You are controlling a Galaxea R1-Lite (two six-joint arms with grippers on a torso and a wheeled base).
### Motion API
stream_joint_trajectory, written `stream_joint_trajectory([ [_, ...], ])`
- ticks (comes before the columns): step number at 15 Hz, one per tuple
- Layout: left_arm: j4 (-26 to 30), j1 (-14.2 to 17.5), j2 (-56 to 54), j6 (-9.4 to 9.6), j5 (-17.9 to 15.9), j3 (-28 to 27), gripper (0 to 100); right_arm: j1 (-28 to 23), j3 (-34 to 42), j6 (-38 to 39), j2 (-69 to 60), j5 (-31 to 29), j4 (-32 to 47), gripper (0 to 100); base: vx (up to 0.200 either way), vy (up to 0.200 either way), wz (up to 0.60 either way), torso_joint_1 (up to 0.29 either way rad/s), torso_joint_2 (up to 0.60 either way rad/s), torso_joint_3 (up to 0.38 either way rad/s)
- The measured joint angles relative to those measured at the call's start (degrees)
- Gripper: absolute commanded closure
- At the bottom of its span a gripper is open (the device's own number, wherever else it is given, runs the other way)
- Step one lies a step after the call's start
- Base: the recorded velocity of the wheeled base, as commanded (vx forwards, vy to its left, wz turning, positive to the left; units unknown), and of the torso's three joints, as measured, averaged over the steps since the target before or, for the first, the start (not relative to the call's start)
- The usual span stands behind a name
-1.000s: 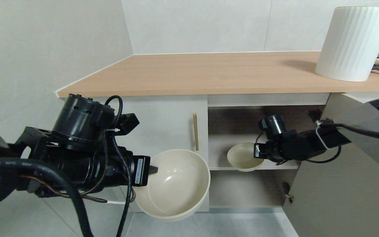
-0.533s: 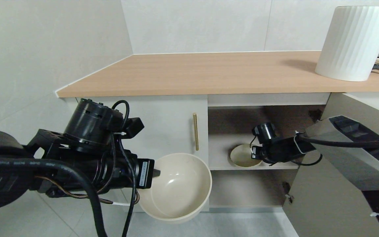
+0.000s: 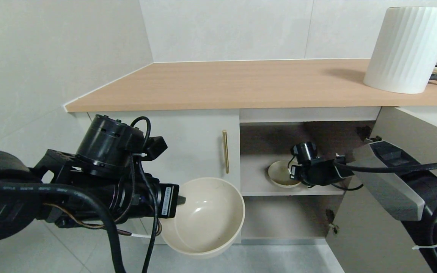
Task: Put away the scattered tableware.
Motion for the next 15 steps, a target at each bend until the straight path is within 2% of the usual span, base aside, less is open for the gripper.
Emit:
stream_joint_trajectory([
  [4, -0.05, 0.00, 0.12, 0.00, 0.05, 0.00, 100, -0.09, -1.57, 0.02, 0.94, -1.12, 0.00, 100, 0.000, 0.000, 0.00, 0.000, 0.00, 0.000],
  [5, -0.05, 0.00, 0.15, 0.01, 0.02, 0.00, 100, -0.09, -1.79, 0.02, 1.04, -1.16, 0.00, 0, 0.000, 0.000, 0.00, 0.000, 0.00, 0.000],
  [12, -0.11, 0.05, 0.59, -0.07, 0.05, -0.16, 100, 0.13, -1.74, 2.82, -0.20, -1.16, 0.62, 0, 0.000, 0.000, 0.00, 0.000, 0.00, 0.000],
  [15, -1.87, 0.05, 1.80, 0.15, 0.35, -0.20, 100, 1.02, 6.95, 4.55, -8.17, 1.45, 1.63, 0, 0.000, 0.000, 0.00, 0.000, 0.00, 0.000],
])
